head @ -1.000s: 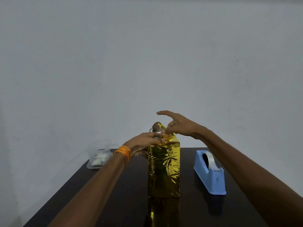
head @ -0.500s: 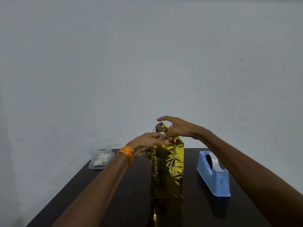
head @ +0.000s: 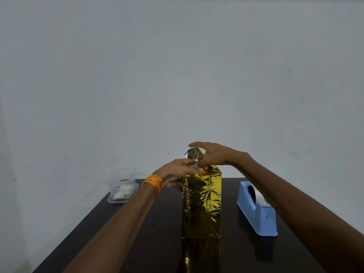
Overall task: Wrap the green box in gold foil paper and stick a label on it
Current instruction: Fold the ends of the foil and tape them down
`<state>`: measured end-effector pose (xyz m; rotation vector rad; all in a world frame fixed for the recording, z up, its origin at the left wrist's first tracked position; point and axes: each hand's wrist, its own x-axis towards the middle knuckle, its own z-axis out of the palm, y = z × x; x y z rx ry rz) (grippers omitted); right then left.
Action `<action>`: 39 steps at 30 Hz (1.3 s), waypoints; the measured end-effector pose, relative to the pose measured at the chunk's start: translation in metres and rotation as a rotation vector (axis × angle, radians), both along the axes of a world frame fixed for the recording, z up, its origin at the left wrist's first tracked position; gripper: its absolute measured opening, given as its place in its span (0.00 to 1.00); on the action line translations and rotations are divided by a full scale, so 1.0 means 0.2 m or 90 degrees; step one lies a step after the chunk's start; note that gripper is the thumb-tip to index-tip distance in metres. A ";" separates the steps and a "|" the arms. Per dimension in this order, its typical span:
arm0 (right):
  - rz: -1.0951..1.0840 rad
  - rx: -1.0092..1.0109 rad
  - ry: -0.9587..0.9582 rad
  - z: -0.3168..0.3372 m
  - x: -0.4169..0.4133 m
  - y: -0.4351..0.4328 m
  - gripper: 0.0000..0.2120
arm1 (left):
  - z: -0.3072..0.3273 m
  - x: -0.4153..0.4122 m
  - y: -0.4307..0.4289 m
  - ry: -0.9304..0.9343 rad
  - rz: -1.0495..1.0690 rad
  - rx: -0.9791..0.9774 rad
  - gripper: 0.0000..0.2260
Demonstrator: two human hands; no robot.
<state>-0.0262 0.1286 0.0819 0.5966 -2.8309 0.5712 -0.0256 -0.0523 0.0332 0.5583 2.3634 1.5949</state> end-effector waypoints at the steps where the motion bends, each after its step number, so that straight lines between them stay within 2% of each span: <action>1: -0.019 0.024 0.016 0.00 0.00 0.00 0.36 | 0.00 0.00 0.00 0.000 0.000 -0.001 0.23; 5: -0.126 0.115 0.048 -0.03 -0.03 0.05 0.42 | 0.00 0.01 0.00 -0.001 0.005 -0.001 0.16; 8: -0.173 0.075 0.092 -0.09 -0.03 0.09 0.39 | 0.01 0.01 0.00 0.001 0.006 -0.001 0.19; 12: -0.151 -0.115 0.107 -0.16 -0.01 0.10 0.33 | 0.01 0.01 0.00 0.009 0.011 -0.010 0.23; 17: -0.116 -0.332 -0.041 -0.20 -0.01 0.10 0.30 | 0.02 0.04 0.00 0.003 0.006 -0.008 0.20; 20: -0.133 -0.510 -0.110 -0.25 -0.02 0.11 0.22 | 0.02 0.04 0.01 0.004 0.006 -0.011 0.23; 22: -0.129 -0.569 -0.142 -0.27 0.00 0.11 0.19 | 0.02 0.05 0.01 0.006 0.003 -0.010 0.22; 26: -0.117 -0.572 -0.155 -0.28 0.00 0.10 0.23 | 0.03 0.05 0.00 0.019 0.005 -0.020 0.21; 33: -0.124 -0.549 -0.148 -0.30 0.01 0.11 0.23 | 0.04 0.04 0.05 0.040 0.053 -0.075 0.18; 37: -0.153 -0.525 -0.126 -0.31 0.02 0.11 0.12 | 0.07 0.03 0.08 0.129 0.144 0.034 0.11; 39: -0.162 -0.528 -0.134 -0.32 0.00 0.10 0.11 | 0.06 0.00 0.08 0.156 0.178 0.062 0.15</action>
